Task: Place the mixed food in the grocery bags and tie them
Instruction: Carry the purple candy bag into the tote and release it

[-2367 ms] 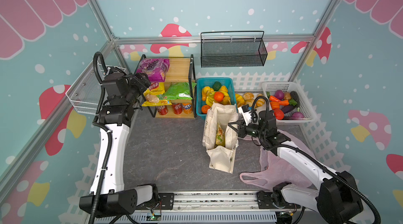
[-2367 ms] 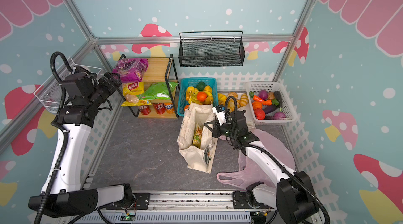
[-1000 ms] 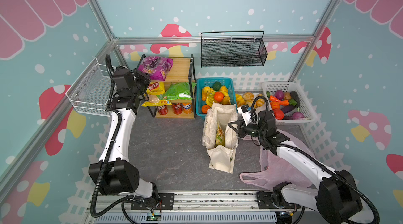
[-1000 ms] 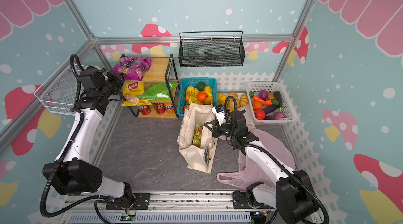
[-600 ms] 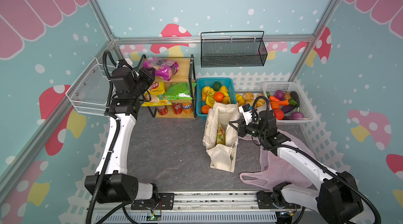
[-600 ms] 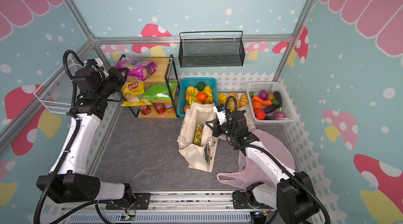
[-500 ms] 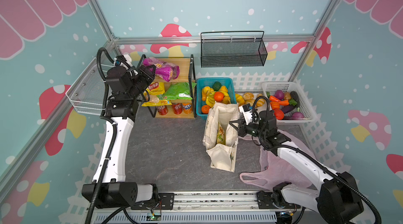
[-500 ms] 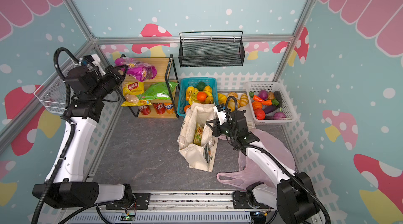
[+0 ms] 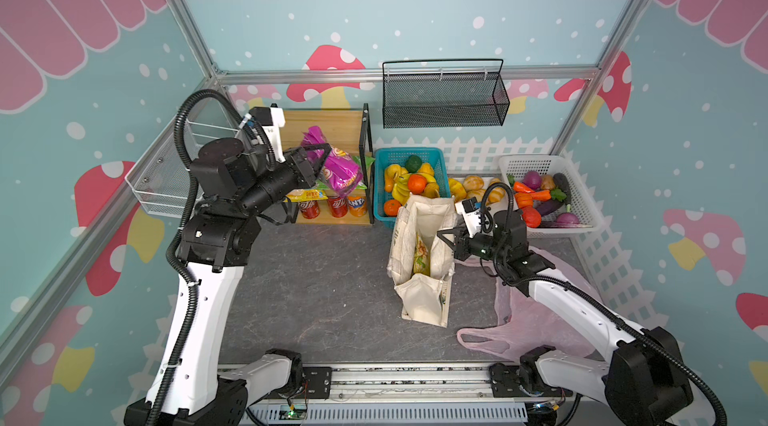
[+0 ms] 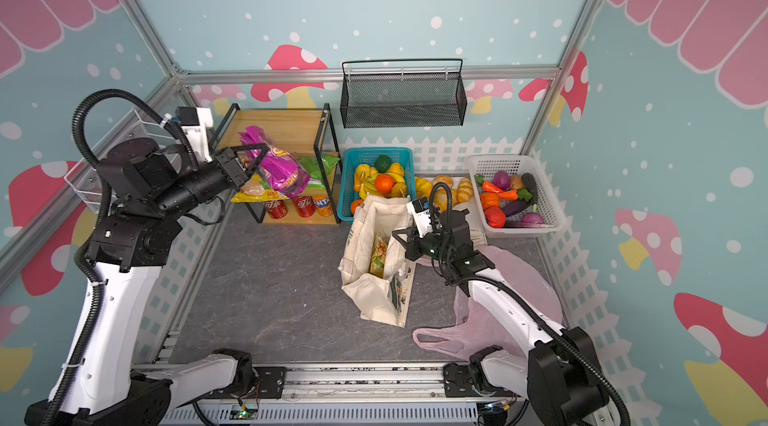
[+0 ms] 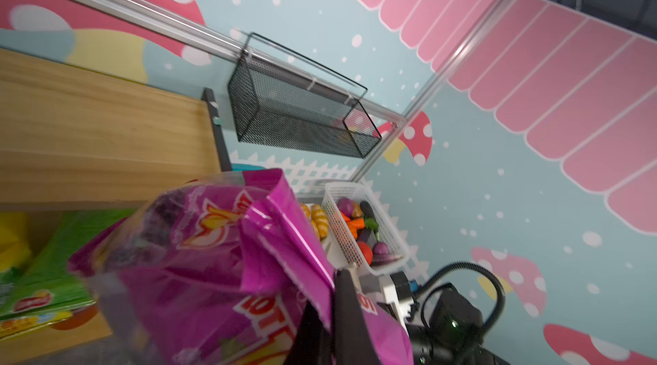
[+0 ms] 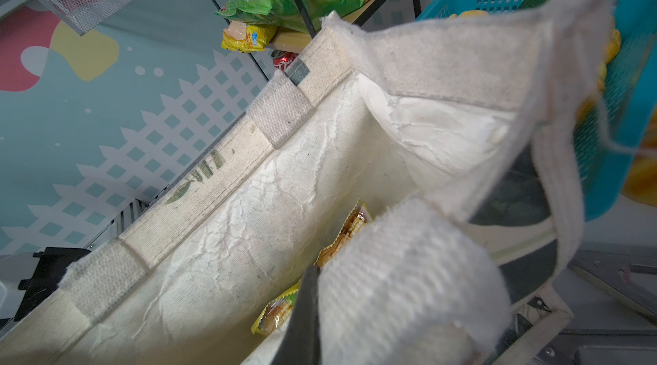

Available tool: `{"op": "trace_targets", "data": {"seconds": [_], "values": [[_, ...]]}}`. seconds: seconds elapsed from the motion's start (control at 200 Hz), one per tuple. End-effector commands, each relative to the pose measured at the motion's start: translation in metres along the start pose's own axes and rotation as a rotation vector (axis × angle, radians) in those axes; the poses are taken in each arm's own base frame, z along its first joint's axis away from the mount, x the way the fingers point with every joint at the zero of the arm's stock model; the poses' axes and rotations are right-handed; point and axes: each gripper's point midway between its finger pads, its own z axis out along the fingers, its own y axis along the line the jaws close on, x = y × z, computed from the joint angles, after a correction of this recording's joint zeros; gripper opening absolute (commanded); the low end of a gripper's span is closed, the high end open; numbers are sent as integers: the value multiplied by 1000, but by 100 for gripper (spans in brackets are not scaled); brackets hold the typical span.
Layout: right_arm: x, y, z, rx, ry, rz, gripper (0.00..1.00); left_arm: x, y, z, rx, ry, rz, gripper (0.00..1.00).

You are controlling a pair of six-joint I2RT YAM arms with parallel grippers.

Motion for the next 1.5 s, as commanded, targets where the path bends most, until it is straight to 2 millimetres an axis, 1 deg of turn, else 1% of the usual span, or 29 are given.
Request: {"op": "trace_targets", "data": {"seconds": [0.0, 0.07, 0.085, 0.095, 0.145, 0.24, 0.3, 0.365, 0.495, 0.625, 0.665, 0.755, 0.811, 0.861, 0.906, 0.941, 0.996, 1.076, 1.116, 1.161, 1.216, 1.256, 1.286, 1.341, 1.386, 1.496], "values": [[-20, 8, -4, -28, -34, -64, 0, 22, -43, -2, 152, 68, 122, 0], [-20, 10, -5, -35, -33, -65, 0, 46, -57, 9, 214, 140, 140, 0], [-21, 10, -5, -36, -34, -65, 0, 49, -56, 12, 216, 151, 144, 0], [-21, 10, -5, -37, -35, -66, 0, 54, -62, 13, 235, 166, 147, 0], [-23, 10, -6, -38, -38, -63, 0, 71, -69, 21, 270, 219, 163, 0], [-25, 11, -8, -38, -44, -58, 0, 101, -74, 36, 309, 313, 182, 0], [-25, 11, -9, -38, -46, -55, 0, 121, -70, 45, 308, 378, 191, 0], [-26, 11, -11, -35, -50, -53, 0, 143, -60, 53, 277, 452, 200, 0], [-27, 13, -12, -43, -55, -52, 0, 185, -47, 65, 268, 583, 196, 0], [-30, 14, -13, -46, -64, -59, 0, 220, -29, 79, 224, 703, 166, 0], [-31, 14, -14, -43, -70, -62, 0, 230, -27, 83, 221, 736, 138, 0], [-33, 14, -15, -38, -79, -58, 0, 257, -30, 88, 237, 823, 99, 0], [-35, 12, -16, -21, -87, -51, 0, 272, -28, 91, 224, 868, 77, 0], [-35, 9, -16, -5, -94, -43, 0, 282, -23, 92, 206, 898, 58, 0], [-36, 7, -17, 6, -100, -40, 0, 288, -16, 93, 177, 913, 46, 0], [-36, 5, -17, 18, -103, -36, 0, 291, -12, 93, 156, 923, 46, 3], [-35, 4, -18, 28, -109, -34, 0, 293, -8, 93, 134, 926, 49, 14], [-35, 5, -17, 15, -118, -31, 0, 288, -13, 93, 147, 916, 47, 32], [-35, 6, -16, 7, -118, -29, 0, 280, -13, 93, 136, 891, 62, 40], [-34, 6, -16, 6, -118, -27, 0, 269, -9, 93, 95, 848, 91, 46], [-33, 5, -16, 9, -116, -27, 0, 252, -1, 91, 31, 786, 118, 49], [-32, 4, -16, 13, -116, -29, 0, 239, 9, 89, -40, 733, 136, 51], [-32, 4, -16, 14, -114, -28, 0, 231, 22, 86, -112, 697, 150, 52], [-30, 2, -16, 20, -111, -28, 0, 223, 44, 82, -238, 652, 180, 54], [-29, 1, -15, 22, -109, -28, 0, 226, 57, 79, -301, 652, 193, 55], [-28, 0, -13, 22, -105, -28, 0, 247, 71, 81, -349, 725, 170, 58]]}}
